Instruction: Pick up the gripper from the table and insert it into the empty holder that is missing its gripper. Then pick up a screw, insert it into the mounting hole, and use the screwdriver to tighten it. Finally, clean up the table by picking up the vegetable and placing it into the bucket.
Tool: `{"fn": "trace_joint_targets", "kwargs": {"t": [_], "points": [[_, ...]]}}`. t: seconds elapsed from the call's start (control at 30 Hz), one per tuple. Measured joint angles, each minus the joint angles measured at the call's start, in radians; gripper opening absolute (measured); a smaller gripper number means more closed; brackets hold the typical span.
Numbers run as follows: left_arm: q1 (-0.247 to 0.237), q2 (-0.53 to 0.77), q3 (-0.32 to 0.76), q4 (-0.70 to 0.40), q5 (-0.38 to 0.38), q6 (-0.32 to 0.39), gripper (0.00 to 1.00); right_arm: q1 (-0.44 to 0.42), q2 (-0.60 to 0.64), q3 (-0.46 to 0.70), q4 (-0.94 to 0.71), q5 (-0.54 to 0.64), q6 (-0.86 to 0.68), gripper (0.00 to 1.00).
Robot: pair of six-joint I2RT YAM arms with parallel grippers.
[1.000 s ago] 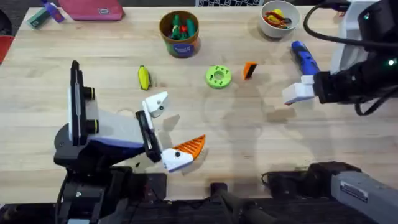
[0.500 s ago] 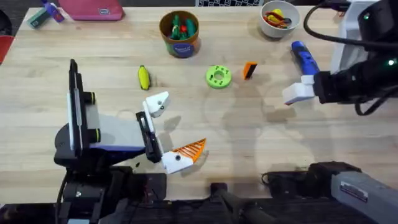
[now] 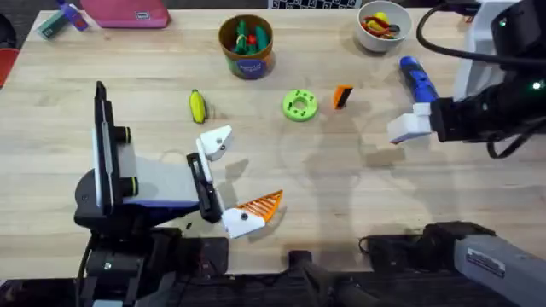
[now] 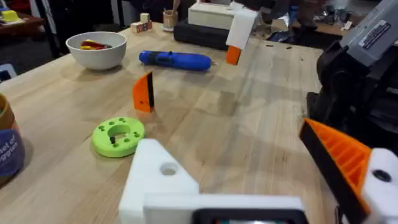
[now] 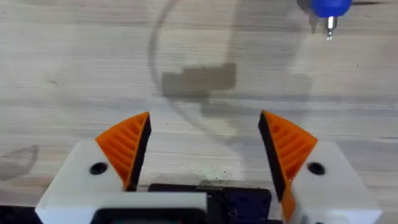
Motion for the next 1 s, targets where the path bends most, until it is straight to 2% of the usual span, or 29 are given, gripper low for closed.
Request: {"fn": "trace_joint_targets", "kwargs": {"t": [0.37, 0.73, 0.9, 1.0], "points": [[0.0, 0.0, 0.0, 0.0, 0.0, 0.0, 0.985, 0.0, 0.0, 0.0, 0.0, 0.0, 0.0, 0.991], [0.0, 0.0, 0.0, 0.0, 0.0, 0.0, 0.985, 0.0, 0.0, 0.0, 0.022, 0.098, -0.064, 0.991], [0.0, 0.0, 0.0, 0.0, 0.0, 0.0, 0.985, 0.003, 0.004, 0.001, 0.04, 0.035, -0.064, 0.991], [0.0, 0.0, 0.0, 0.0, 0.0, 0.0, 0.985, 0.027, 0.061, 0.042, 0.004, -0.044, -0.063, 0.991]]}}
